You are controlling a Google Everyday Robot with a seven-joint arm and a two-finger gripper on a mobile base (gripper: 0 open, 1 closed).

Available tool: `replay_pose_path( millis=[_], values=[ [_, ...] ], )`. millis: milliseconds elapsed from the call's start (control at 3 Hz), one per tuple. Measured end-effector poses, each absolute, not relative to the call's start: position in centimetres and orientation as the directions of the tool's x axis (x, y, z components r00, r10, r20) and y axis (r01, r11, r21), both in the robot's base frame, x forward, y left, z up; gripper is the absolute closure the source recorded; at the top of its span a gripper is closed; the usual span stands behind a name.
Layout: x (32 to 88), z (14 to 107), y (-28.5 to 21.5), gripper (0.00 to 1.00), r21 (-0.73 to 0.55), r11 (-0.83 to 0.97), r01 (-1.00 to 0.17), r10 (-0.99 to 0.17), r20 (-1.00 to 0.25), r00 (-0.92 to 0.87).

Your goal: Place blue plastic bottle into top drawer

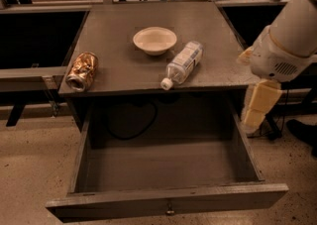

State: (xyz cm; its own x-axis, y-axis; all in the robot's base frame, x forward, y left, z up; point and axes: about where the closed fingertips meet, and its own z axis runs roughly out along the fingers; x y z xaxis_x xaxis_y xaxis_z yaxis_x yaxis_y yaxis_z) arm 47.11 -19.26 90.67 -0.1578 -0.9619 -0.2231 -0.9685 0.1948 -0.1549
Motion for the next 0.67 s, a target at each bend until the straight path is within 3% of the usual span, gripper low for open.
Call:
replay_pose_path(
  millis=[667],
  values=[
    [47.1, 88.5, -16.0, 0.00, -0.228, 0.054, -0.972, -0.863, -0.500, 0.069]
  ],
)
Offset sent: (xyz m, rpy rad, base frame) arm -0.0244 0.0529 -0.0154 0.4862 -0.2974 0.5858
